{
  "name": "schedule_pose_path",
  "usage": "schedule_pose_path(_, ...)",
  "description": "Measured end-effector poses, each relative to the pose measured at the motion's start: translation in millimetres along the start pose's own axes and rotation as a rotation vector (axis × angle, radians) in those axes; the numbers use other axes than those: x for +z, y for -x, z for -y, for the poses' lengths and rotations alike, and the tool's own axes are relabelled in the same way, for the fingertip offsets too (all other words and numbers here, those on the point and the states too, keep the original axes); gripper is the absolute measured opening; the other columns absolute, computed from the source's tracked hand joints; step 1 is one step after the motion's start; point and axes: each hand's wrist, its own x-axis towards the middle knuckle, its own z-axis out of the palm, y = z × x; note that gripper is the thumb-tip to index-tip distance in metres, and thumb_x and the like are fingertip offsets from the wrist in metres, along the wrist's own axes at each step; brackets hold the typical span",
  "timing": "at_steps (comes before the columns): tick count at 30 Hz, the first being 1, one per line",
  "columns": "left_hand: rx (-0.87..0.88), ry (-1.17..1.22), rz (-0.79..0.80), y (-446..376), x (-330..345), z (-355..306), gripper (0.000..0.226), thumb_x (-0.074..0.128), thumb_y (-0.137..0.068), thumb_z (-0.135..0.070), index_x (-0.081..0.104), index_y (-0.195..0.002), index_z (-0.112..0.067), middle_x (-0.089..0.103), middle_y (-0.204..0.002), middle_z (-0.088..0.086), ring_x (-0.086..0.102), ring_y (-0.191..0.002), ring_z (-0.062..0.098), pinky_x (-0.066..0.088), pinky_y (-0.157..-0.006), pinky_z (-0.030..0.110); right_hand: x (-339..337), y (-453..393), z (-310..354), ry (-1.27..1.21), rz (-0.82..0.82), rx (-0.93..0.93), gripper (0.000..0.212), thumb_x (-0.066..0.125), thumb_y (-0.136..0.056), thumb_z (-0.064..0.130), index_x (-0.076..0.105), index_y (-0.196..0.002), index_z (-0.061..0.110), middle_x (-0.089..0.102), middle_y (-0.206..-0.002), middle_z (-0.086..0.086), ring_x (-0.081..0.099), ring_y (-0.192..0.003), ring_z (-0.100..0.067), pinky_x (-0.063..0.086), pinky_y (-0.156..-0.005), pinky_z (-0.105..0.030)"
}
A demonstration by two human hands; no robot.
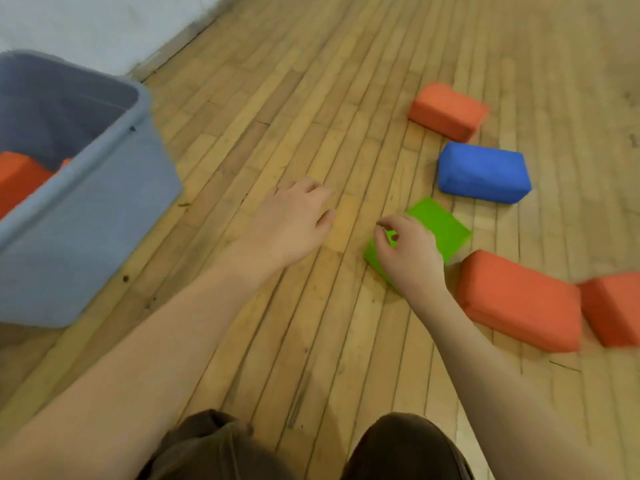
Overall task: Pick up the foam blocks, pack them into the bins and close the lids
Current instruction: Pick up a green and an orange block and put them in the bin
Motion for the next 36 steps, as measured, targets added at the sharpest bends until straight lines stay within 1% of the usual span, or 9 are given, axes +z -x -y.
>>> schedule_pose_path(4, 0.037, -0.037, 0.083, -28.1, 35.6, -34.6, 0.042, 0.041, -0.097, -0.034, 0.046, -0.135, -0.018, 0.045, -0.138, 0.004, 0.043, -0.122, 0.027, 0.037, -0.097, 0.038, -6.6, -5.9, -56.6, 0.038, 0.023, 0.053, 0.034, 0.052, -0.093, 0.031, 0.058, -0.124, 0.019, 0.052, -0.127, -0.003, 0.052, -0.112, -0.025, 0.044, -0.080, -0.035)
schedule_pose_path(10, 0.025, -0.015, 0.401, -77.7, 143.2, -50.9, 0.058, 0.046, -0.093, -0.043, 0.025, -0.146, -0.033, 0.020, -0.153, 0.006, 0.032, -0.132, 0.035, 0.035, -0.104, 0.046, 23.8, -36.8, -144.4, 0.128, 0.209, 0.235, 0.060, 0.056, -0.088, 0.045, 0.035, -0.142, 0.032, 0.026, -0.151, -0.006, 0.040, -0.128, -0.035, 0.040, -0.099, -0.048)
schedule_pose_path(14, 0.023, -0.059, 0.571, -98.0, 211.9, -42.7, 0.081, 0.058, -0.085, -0.050, 0.008, -0.148, -0.040, -0.002, -0.157, 0.005, 0.018, -0.138, 0.038, 0.027, -0.108, 0.051, 53.6, -50.7, -181.7, 0.190, 0.338, 0.287, 0.070, 0.053, -0.086, 0.057, 0.021, -0.146, 0.039, 0.010, -0.157, -0.004, 0.032, -0.132, -0.040, 0.032, -0.105, -0.050)
schedule_pose_path(20, 0.089, -0.051, 0.634, -107.4, 272.8, -23.0, 0.091, 0.058, -0.082, -0.055, -0.004, -0.147, -0.040, -0.010, -0.155, 0.013, 0.021, -0.138, 0.038, 0.030, -0.109, 0.050, 94.8, -42.9, -208.5, 0.299, 0.277, 0.237, 0.081, 0.051, -0.076, 0.072, 0.023, -0.145, 0.040, 0.002, -0.158, -0.005, 0.017, -0.133, -0.043, 0.024, -0.106, -0.051)
schedule_pose_path(23, 0.143, 0.003, 0.602, -104.6, 279.1, -15.9, 0.084, 0.056, -0.084, -0.051, 0.005, -0.149, -0.036, -0.002, -0.156, 0.015, 0.024, -0.137, 0.037, 0.029, -0.109, 0.050, 103.1, -39.3, -213.2, 0.262, 0.299, 0.255, 0.087, 0.062, -0.075, 0.063, 0.017, -0.146, 0.043, -0.004, -0.158, -0.004, 0.014, -0.138, -0.040, 0.023, -0.107, -0.053)
schedule_pose_path(26, 0.171, 0.053, 0.505, -99.5, 273.1, -13.2, 0.072, 0.057, -0.083, -0.047, 0.028, -0.147, -0.030, 0.015, -0.153, 0.020, 0.033, -0.131, 0.040, 0.032, -0.103, 0.058, 102.1, -36.0, -216.8, -0.007, 0.266, 0.252, 0.080, 0.069, -0.079, 0.045, 0.025, -0.146, 0.036, -0.005, -0.158, -0.004, 0.010, -0.141, -0.038, 0.021, -0.111, -0.053)
schedule_pose_path(30, 0.169, 0.121, 0.311, -90.0, 257.0, -24.0, 0.065, 0.046, -0.083, -0.059, 0.045, -0.138, -0.024, 0.035, -0.145, 0.022, 0.048, -0.113, 0.044, 0.043, -0.089, 0.060, 86.1, -23.0, -218.3, -0.173, 0.106, 0.146, 0.061, 0.061, -0.085, 0.045, 0.039, -0.140, 0.032, 0.014, -0.156, -0.002, 0.015, -0.143, -0.031, 0.018, -0.109, -0.048)
schedule_pose_path(33, 0.216, 0.018, 0.222, -84.3, 241.8, -34.1, 0.080, 0.051, -0.073, -0.068, 0.042, -0.140, -0.025, 0.037, -0.143, 0.020, 0.050, -0.108, 0.043, 0.044, -0.084, 0.055, 72.2, -16.4, -210.1, -0.188, -0.037, 0.115, 0.050, 0.049, -0.087, 0.051, 0.049, -0.133, 0.032, 0.033, -0.149, -0.001, 0.032, -0.137, -0.027, 0.024, -0.105, -0.047)
schedule_pose_path(36, 0.319, -0.074, 0.154, -76.0, 234.6, -42.8, 0.103, 0.067, -0.057, -0.069, 0.035, -0.142, -0.023, 0.036, -0.145, 0.014, 0.044, -0.119, 0.040, 0.040, -0.089, 0.054, 60.7, -13.4, -200.4, -0.134, -0.162, 0.056, 0.041, 0.048, -0.089, 0.046, 0.057, -0.124, 0.026, 0.046, -0.140, -0.001, 0.042, -0.130, -0.026, 0.031, -0.101, -0.046)
